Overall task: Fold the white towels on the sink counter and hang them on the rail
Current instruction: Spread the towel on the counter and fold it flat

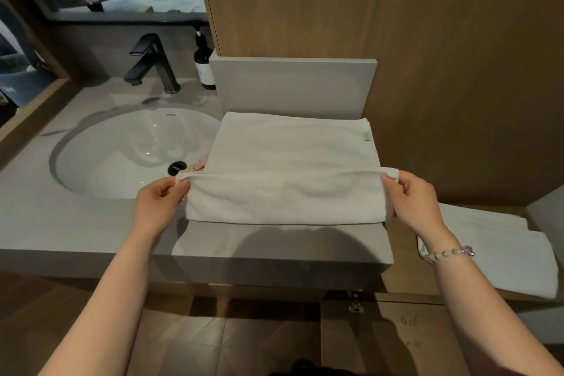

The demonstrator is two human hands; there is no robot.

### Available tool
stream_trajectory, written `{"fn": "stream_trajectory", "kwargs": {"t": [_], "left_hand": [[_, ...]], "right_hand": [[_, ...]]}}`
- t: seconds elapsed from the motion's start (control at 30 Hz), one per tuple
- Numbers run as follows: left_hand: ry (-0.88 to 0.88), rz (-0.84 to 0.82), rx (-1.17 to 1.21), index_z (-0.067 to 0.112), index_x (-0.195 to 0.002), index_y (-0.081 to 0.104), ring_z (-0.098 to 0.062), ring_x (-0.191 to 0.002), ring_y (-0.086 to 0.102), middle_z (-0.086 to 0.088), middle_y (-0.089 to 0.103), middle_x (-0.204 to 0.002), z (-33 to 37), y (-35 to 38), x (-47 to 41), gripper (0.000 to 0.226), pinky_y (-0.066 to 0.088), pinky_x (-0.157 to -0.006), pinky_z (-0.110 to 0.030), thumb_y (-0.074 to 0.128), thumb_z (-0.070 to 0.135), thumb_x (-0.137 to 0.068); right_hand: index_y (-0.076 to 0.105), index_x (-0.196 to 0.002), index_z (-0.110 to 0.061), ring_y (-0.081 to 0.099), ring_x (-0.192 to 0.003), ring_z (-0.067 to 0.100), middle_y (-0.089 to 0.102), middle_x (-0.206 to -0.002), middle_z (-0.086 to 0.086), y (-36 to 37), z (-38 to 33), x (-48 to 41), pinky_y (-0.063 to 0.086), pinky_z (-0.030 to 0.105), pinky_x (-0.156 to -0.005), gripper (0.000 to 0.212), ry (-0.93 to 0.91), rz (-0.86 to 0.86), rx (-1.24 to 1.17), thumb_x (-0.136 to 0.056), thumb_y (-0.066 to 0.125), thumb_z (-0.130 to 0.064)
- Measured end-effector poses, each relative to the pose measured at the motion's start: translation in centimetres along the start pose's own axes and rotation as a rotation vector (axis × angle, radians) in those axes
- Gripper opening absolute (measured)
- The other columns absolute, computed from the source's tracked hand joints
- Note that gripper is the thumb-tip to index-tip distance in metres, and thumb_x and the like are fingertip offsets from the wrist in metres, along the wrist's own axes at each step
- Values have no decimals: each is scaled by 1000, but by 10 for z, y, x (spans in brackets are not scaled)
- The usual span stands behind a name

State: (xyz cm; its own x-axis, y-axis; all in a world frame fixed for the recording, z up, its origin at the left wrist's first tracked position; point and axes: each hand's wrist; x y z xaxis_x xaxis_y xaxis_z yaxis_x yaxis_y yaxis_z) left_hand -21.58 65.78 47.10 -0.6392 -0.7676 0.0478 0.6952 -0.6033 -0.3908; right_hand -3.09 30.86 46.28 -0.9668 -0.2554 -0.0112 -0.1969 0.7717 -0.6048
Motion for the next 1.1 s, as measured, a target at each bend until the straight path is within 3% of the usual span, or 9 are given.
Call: {"fn": "stream_trajectory", "kwargs": {"t": [0.1,0.2,0.33,0.47,0.6,0.7,0.9,1.0,1.1], "left_hand": [[13,28,-158,10,-67,61,-16,-60,43,8,52,-57,5,10,-20,26,34,-61,-25,60,22,-90],[29,43,-281,6,-80,66,-24,-73,51,-6,60,-75,11,22,-37,22,35,-71,-27,58,23,-91],[-29,19,-362,2,-93,68,-26,-88,54,-8,61,-88,9,37,-58,25,32,-76,-25,56,24,-93],[-78,-13,-432,0,-93,64,-35,-101,55,-19,64,-96,5,51,-70,29,33,-77,-29,51,25,-95],[-91,-2,-518,-1,-78,57,-39,-96,55,-25,63,-91,5,61,-74,33,33,-72,-32,49,26,-96],[-100,16,-581,0,-80,57,-38,-93,55,-26,63,-94,5,65,-78,35,35,-72,-33,46,29,-97],[-69,55,-781,2,-107,58,-41,-99,56,-23,61,-106,7,75,-83,37,37,-73,-37,37,32,-100],[-16,54,-856,2,-109,54,-41,-96,56,-24,61,-104,11,78,-84,37,37,-70,-38,32,31,-101],[-8,40,-905,2,-109,51,-41,-96,56,-24,60,-104,12,80,-85,35,37,-69,-37,30,29,-102]], "right_hand": [[55,-75,-19,51,-61,19,55,-64,2,2,0,-21,32,26,-52,35,5,28,173,-98,41,-41],[53,-75,-19,52,-63,16,56,-67,0,8,1,-40,34,25,-53,37,46,32,292,-98,37,-43],[55,-80,-19,53,-66,15,57,-72,0,18,6,-57,36,25,-57,38,99,7,376,-98,34,-46],[56,-86,-17,56,-75,20,61,-81,2,28,13,-66,43,30,-65,40,138,-8,448,-99,31,-46],[57,-90,-19,59,-85,27,63,-89,5,36,18,-72,49,35,-74,41,173,21,480,-99,28,-47],[58,-95,-18,60,-88,28,64,-93,6,40,20,-74,50,38,-77,43,193,29,479,-99,27,-48],[58,-107,-16,58,-90,24,64,-101,7,37,14,-79,46,34,-75,45,187,-1,582,-100,25,-45],[57,-111,-14,53,-83,20,64,-103,7,34,11,-83,42,31,-71,47,183,-17,671,-101,23,-44],[58,-111,-13,57,-90,24,63,-105,8,35,11,-86,42,31,-72,49,198,-46,709,-101,22,-44]]}}
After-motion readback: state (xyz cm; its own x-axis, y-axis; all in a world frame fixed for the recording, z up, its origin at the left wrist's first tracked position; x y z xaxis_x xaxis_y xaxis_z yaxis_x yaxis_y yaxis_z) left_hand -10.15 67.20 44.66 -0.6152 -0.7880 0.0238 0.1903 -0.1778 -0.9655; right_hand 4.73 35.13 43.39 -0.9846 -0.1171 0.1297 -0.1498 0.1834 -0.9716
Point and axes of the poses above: each hand's wrist, its own x-axis away from the middle knuckle, its own y-axis out of the palm, z = x × y
